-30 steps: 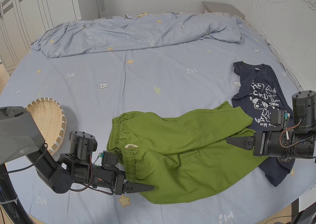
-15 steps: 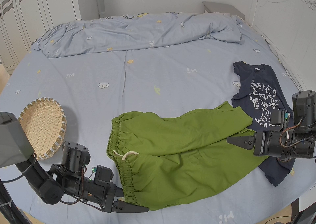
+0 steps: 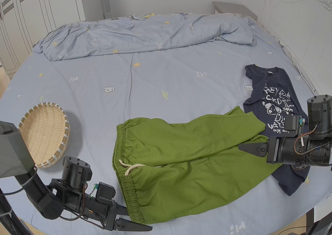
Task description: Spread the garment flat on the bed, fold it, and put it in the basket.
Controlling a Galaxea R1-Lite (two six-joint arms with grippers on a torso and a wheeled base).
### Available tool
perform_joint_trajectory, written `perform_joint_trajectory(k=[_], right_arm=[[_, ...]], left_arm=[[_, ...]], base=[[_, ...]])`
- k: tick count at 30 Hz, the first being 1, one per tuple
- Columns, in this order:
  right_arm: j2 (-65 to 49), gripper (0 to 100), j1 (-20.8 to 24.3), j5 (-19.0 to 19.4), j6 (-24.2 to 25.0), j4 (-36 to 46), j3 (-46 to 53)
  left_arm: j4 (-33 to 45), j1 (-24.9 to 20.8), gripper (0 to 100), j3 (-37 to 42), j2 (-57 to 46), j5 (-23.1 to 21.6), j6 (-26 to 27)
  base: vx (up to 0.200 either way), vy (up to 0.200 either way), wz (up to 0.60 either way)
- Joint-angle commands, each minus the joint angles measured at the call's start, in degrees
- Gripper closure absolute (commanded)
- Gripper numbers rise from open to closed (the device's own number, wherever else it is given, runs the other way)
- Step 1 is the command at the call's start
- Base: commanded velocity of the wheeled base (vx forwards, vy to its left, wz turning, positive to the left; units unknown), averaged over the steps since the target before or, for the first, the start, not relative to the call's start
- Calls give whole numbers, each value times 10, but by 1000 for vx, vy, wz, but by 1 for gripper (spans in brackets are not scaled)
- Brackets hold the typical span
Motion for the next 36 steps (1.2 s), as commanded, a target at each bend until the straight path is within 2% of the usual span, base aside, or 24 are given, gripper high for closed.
perform_joint_trajectory(k=[1,15,16,28,33,34,36], right_arm=[[1,0,0,0,0,0,0],[1,0,0,0,0,0,0],[2,0,0,0,0,0,0],[1,0,-2,0,0,0,-1],[0,0,-27,3,0,4,-11],[1,0,-37,4,1,19,-23],[2,0,-44,14,4,62,-47]], left_arm=[[0,0,0,2,10,1,0],[0,-12,0,-10,38,42,20],[0,-13,100,-11,38,42,20],[0,-4,100,-5,31,47,20],[1,27,100,34,14,63,13],[3,52,100,54,-7,89,-8],[3,74,100,71,-41,107,-54]], base=[[0,0,0],[0,0,0],[0,0,0],[0,0,0],[0,0,0],[0,0,0],[0,0,0]])
